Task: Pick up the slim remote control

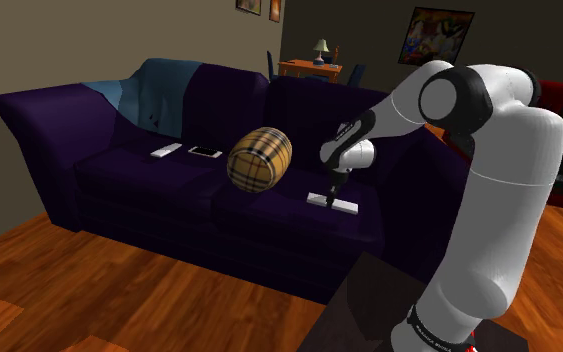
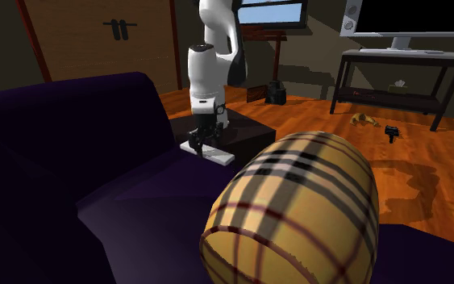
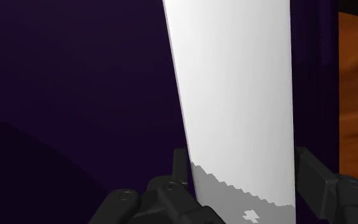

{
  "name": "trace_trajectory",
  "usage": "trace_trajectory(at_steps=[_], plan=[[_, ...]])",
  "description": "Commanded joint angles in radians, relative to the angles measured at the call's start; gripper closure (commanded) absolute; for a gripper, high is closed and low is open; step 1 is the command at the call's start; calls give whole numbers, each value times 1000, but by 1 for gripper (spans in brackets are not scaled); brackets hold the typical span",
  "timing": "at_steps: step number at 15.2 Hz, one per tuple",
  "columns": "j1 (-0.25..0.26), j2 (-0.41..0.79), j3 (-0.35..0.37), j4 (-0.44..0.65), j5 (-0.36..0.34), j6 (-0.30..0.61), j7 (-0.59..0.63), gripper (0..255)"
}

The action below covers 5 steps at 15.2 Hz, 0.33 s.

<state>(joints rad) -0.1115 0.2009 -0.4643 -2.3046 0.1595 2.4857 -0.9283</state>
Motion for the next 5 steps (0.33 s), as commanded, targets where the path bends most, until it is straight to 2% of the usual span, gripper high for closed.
trace_trajectory(at_steps=[1,5], plan=[[6,-26,-8,4,-22,-27,15,255],[10,-50,-14,9,-42,-53,30,255]])
